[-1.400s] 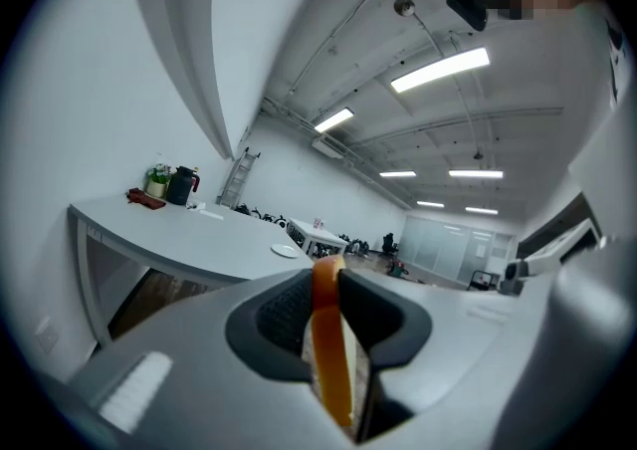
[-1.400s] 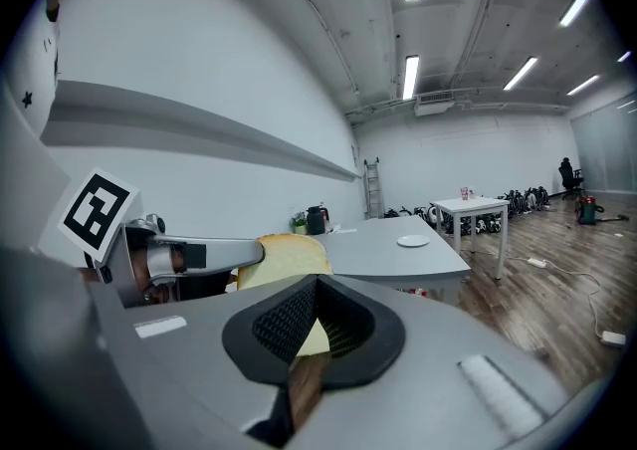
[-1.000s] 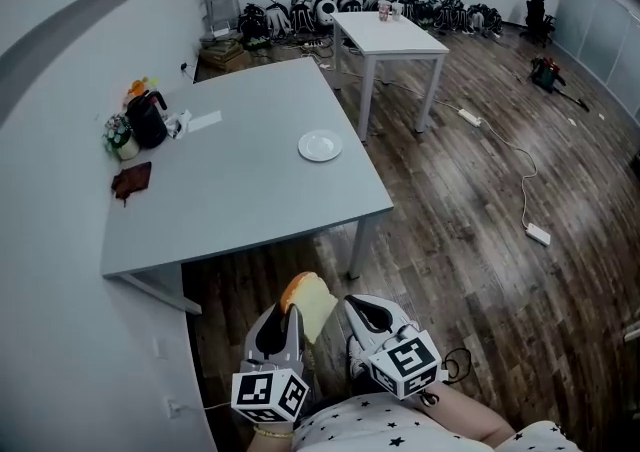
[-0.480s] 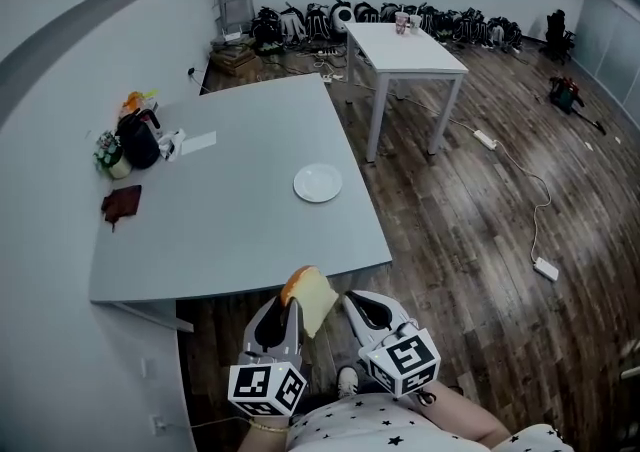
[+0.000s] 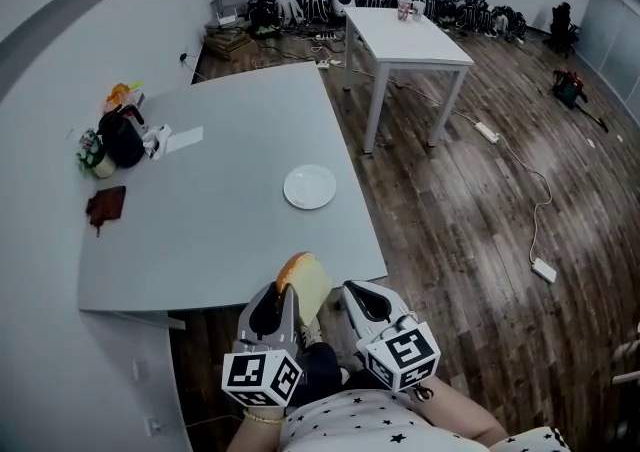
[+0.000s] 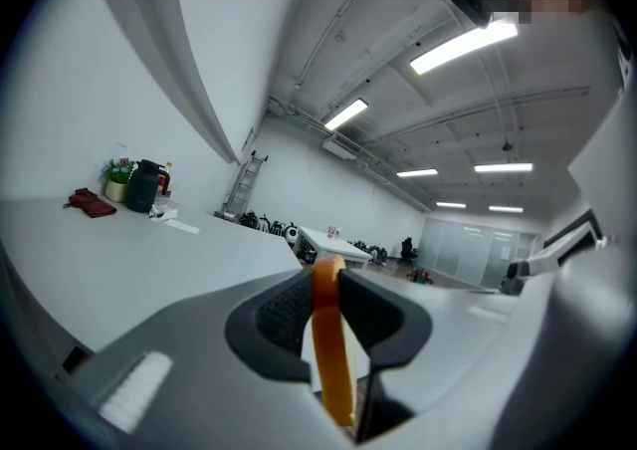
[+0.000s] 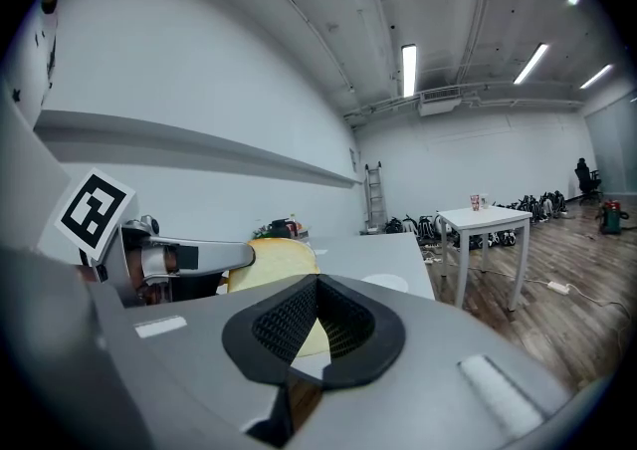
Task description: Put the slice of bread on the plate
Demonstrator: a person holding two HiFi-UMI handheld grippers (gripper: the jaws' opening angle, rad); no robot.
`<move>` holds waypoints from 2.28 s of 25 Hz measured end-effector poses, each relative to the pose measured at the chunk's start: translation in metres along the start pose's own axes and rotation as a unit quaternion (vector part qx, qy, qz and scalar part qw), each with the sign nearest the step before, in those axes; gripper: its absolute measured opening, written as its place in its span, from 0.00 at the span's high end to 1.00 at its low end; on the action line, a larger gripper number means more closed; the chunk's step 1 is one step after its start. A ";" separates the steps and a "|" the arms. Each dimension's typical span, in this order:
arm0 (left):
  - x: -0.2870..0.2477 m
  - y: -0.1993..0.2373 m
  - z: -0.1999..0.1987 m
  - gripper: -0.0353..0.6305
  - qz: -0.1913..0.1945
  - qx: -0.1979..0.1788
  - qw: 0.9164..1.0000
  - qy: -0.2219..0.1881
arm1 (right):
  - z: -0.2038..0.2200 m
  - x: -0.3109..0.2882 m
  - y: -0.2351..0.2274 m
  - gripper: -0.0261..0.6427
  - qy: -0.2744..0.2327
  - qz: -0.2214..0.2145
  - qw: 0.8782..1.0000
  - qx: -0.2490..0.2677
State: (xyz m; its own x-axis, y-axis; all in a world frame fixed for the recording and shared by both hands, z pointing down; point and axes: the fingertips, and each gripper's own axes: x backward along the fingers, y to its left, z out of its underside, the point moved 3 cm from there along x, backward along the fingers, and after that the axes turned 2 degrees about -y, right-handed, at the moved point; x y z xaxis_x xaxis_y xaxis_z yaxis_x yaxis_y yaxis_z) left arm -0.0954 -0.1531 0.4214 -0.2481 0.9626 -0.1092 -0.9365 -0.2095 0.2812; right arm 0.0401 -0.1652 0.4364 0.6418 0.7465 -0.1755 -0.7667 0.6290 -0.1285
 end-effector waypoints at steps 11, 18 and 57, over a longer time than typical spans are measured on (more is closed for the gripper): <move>-0.110 0.046 -0.004 0.82 0.021 -0.013 0.999 0.025 | -0.008 -0.094 -0.058 0.96 0.015 0.025 1.000 0.007; -0.190 0.069 -0.010 0.82 0.041 -0.003 0.998 0.047 | -0.021 -0.163 -0.094 0.96 0.034 0.039 0.999 0.017; -0.282 0.136 0.040 0.89 -0.042 -0.036 0.987 0.150 | 0.008 -0.241 -0.122 0.96 0.091 0.037 0.995 -0.011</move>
State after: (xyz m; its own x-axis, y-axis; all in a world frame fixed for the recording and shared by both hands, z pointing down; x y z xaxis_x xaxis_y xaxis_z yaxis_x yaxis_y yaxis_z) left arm -0.1428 -0.4462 0.5281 -0.2200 0.8851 -0.4101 -0.9696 -0.1524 0.1913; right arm -0.0210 -0.4205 0.5024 0.5723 0.7376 -0.3585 -0.8130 0.5675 -0.1303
